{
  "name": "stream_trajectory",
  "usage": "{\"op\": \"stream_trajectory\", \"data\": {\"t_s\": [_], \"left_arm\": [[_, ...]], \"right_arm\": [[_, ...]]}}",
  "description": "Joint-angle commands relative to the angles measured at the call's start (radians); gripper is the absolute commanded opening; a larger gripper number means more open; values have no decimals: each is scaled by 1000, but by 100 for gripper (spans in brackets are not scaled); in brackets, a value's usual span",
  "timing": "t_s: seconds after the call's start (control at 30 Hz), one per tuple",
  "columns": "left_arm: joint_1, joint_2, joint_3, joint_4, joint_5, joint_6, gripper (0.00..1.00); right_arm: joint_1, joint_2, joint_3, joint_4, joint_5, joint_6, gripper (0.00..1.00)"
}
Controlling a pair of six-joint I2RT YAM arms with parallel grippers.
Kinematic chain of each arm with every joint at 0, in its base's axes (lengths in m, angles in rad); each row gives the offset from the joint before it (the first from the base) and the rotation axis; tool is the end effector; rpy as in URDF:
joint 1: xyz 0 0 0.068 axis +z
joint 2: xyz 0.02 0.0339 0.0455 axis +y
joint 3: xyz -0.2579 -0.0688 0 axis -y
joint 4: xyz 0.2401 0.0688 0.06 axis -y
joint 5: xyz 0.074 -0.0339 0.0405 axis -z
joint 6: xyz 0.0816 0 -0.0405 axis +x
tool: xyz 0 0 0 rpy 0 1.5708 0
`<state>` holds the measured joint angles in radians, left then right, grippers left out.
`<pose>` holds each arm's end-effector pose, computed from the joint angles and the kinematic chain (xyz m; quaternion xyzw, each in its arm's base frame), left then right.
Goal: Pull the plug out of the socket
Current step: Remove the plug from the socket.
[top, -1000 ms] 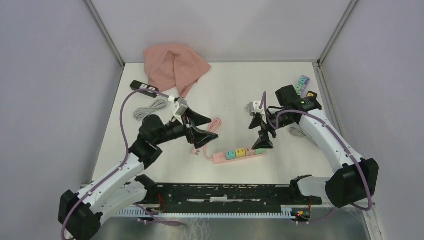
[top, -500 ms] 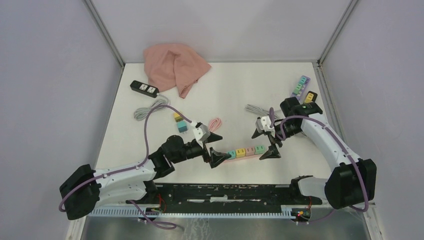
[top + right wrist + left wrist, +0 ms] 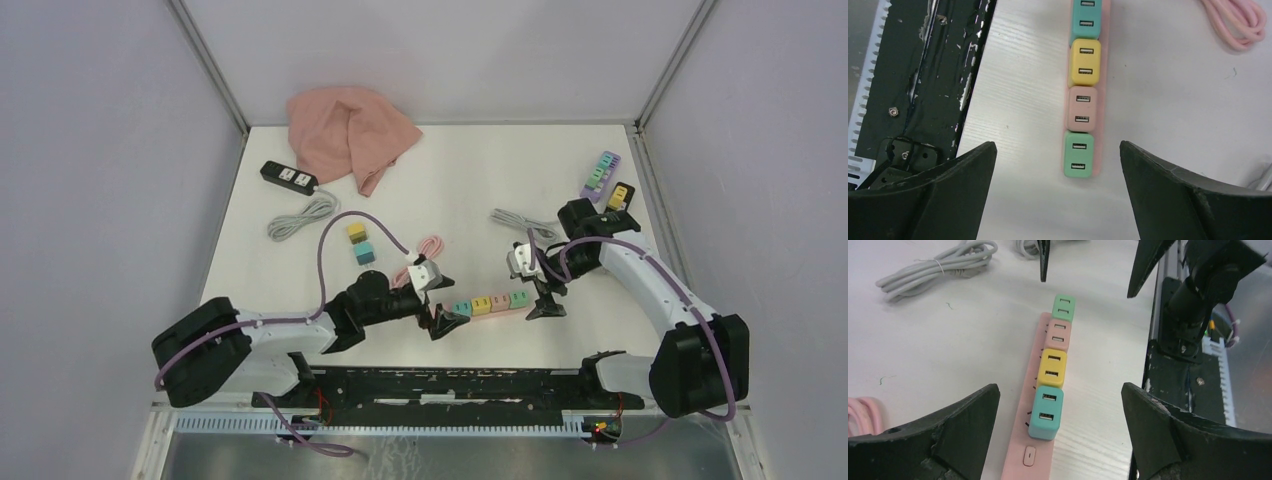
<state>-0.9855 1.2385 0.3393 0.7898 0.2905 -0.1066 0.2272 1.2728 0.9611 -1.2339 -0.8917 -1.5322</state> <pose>0.1371 -0.2492 0.1901 0.4009 0.6258 -0.4351 0.5084 0.1751 0.1056 0.2183 -0.6986 0.5708 0.3357 0.2708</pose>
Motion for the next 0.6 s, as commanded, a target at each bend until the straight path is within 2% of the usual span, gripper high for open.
{"op": "stream_trajectory", "data": {"t_s": [0.0, 0.1, 0.33, 0.57], "left_arm": [[-21, 61, 27, 42, 17, 183, 96], [-22, 103, 55, -7, 0, 236, 93], [-29, 218, 114, -9, 5, 238, 88], [-38, 317, 165, -6, -36, 231, 79]], "right_arm": [[-1, 3, -35, 85, 67, 33, 100], [1, 15, -38, 116, 84, 66, 99], [14, 36, -50, 156, 108, 98, 99], [46, 71, -58, 204, 133, 159, 90]]}}
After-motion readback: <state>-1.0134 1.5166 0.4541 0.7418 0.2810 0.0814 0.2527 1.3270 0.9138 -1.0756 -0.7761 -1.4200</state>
